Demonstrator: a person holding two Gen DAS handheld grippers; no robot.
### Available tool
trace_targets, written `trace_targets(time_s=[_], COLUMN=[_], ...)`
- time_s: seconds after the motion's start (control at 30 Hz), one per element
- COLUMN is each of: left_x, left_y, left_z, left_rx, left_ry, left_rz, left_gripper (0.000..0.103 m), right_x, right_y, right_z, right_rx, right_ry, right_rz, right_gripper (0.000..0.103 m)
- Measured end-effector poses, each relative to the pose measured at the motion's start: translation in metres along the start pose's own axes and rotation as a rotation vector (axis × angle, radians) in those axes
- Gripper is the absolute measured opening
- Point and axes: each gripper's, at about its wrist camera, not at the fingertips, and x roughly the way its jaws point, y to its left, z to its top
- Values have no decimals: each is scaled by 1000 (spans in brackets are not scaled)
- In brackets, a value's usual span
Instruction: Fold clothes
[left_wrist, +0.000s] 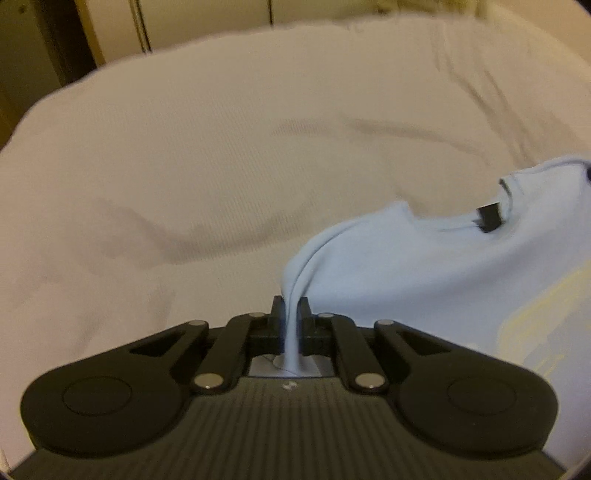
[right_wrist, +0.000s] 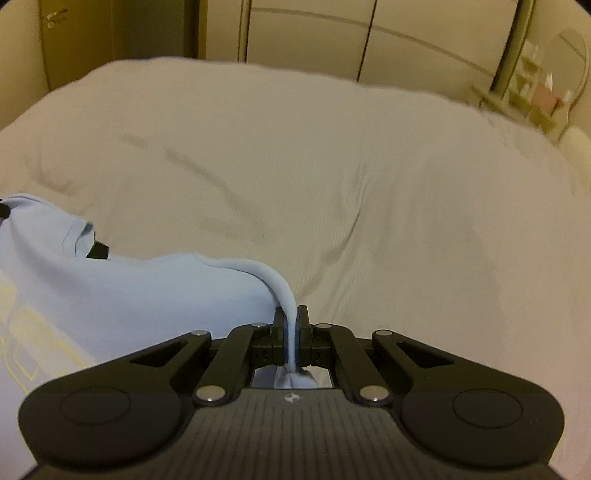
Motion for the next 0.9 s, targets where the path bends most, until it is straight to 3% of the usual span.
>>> trace_targets(time_s=[0.03,0.1,0.17,0.2,0.23,0.33,0.47,0.63,0.77,0.83,0.9], left_x=[-7,4,24,36,48,45,3,-55,-104,-125,-146], left_y=[4,5,5,4,4,15,32,22,3,-1,-11], left_z=[4,10,14,14,14,9,-11,-84,-163,-207,-236], left_rx=[-15,-22,-16,-11,-9,-124,-222,-363,-488,-630,-687], left_ry=[-39,-35,3,33,63,85,82,189,310,370,397], left_rz=[0,61,132,166,199,167,96,-83,-162,-195,-166], left_gripper=[6,12,17,17,17,17,19,19,20,21,22], right_x=[-2,-4,15,24,34,45,2,-74,-141,-170,-198], right_y=[-2,-6,-9,-11,-12,-19,-37,-41,-34,-26,-16], right_z=[4,10,11,11,11,-2,-37,-120,-218,-266,-312], right_rx=[5,24,77,104,131,241,393,587,819,971,1128], right_ry=[-29,-69,-16,11,43,104,91,160,284,329,365], right_rz=[-3,-21,-62,-82,-107,-142,-84,41,109,125,133], right_gripper=[1,1,3,15,35,42,47,47,47,48,48])
